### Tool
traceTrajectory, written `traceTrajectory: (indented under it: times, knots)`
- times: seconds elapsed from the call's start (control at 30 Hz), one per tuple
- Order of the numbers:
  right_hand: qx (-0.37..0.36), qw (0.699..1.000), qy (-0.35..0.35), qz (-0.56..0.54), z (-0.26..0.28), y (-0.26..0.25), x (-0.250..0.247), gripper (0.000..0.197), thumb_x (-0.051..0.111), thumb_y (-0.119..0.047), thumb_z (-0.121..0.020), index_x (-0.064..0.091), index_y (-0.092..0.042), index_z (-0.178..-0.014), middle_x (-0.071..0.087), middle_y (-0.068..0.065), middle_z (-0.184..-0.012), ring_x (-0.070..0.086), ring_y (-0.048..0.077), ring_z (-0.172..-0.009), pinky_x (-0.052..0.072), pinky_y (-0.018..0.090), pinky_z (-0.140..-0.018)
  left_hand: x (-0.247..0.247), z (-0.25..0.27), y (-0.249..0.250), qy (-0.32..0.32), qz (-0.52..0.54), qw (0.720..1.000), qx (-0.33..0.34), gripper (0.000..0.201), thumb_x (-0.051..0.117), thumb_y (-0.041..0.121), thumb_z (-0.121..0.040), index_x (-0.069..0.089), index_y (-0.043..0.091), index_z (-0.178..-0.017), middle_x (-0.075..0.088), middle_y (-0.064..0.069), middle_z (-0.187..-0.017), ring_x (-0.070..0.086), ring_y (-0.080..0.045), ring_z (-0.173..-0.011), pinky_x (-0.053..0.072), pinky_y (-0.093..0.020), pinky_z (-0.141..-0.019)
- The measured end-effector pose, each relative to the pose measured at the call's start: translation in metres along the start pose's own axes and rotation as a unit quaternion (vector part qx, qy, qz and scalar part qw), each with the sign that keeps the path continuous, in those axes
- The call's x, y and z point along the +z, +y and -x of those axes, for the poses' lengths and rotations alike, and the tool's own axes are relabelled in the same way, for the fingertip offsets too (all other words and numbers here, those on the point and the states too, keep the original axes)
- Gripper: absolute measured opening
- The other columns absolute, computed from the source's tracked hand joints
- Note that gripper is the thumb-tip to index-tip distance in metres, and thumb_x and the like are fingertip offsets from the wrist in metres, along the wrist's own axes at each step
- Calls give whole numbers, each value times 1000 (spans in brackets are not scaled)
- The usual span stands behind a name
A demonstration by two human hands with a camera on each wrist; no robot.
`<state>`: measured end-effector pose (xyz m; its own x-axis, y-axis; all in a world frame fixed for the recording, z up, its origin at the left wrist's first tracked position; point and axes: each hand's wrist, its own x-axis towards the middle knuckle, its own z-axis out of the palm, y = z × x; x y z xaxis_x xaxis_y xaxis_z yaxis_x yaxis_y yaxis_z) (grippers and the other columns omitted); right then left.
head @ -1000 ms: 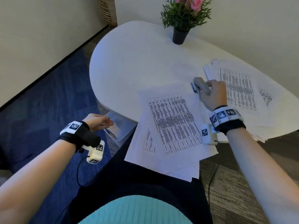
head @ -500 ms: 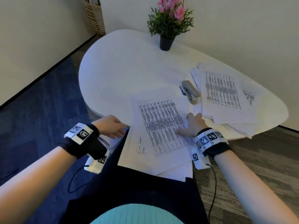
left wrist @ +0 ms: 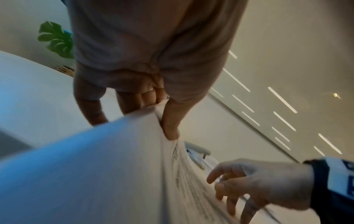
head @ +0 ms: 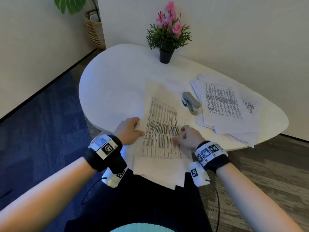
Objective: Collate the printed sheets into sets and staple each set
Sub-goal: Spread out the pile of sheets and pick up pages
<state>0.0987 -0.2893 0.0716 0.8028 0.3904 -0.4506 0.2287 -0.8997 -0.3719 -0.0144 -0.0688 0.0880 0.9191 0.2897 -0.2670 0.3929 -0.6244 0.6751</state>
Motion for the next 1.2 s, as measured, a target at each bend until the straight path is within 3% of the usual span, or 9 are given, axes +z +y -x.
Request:
traceTrajectory:
  times: [0.07,0.17,0.27,0.37,0.53,0.77,0.93,1.13,1.2]
  knots:
    - [32,996,53,-65,-5,3,-8,75,58,-55,-85,34,-7,-137,46,15,-131,52,30,-113,45,36,-88,-11,-1,0,42,16,999,22,15,66,22,-88,52,16,-84,55,-1,-82,52,-25,-83,36,-29,-69]
    - [56,979,88,-177,-13,2,-15,85,56,-57,-85,25,-3,-142,45,16,-133,50,31,-117,43,34,-89,-27,0,-2,67,90,993,46,21,63,23,-91,58,12,-108,65,-8,-103,61,-29,-96,49,-41,-85]
    - [45,901,71,-425,-20,-9,-21,101,68,-59,-74,21,-8,-146,50,8,-131,54,26,-117,46,45,-98,-41,5,4,57,210,973,78,31,65,40,-84,60,20,-106,67,-14,-104,62,-37,-97,49,-56,-90]
    - [5,839,99,-535,-22,-19,-31,107,83,-64,-48,48,-13,-135,63,1,-123,61,20,-111,48,48,-97,-46,7,12,58,260,959,99,44,67,57,-76,59,27,-106,64,-20,-110,59,-45,-102,46,-62,-91]
    - [-124,788,236,-555,-2,-38,-65,39,84,-23,-67,64,-13,-100,73,1,-92,69,18,-90,56,36,-81,-51,0,38,145,250,951,112,26,66,18,-88,55,13,-112,65,-1,-112,64,-17,-101,54,-39,-87]
    - [-226,794,213,-522,17,-53,-83,22,78,-2,-70,68,-15,-85,74,-5,-78,70,12,-78,58,28,-68,-89,-18,62,260,268,906,199,62,76,20,-79,41,9,-129,57,6,-119,58,-3,-108,50,-10,-80]
    - [-228,795,219,-518,17,-66,-81,22,77,-3,-73,69,-19,-86,72,-16,-73,69,2,-75,55,20,-67,-102,-22,72,245,269,893,264,38,64,16,-89,42,13,-120,59,-11,-123,61,-18,-111,53,-45,-91]
    - [-265,754,274,-535,25,-78,-109,21,75,-3,-76,68,-8,-95,72,-5,-84,69,11,-81,56,25,-69,-117,-17,87,299,205,849,384,76,42,-7,-89,1,21,-147,37,-11,-138,52,-24,-117,54,-47,-88]
    - [-271,759,269,-528,25,-77,-115,19,73,-2,-77,66,-10,-94,72,-8,-80,68,7,-77,54,22,-66,-118,-17,88,321,146,857,374,74,40,-7,-86,13,26,-147,42,1,-129,51,-20,-111,52,-51,-86]
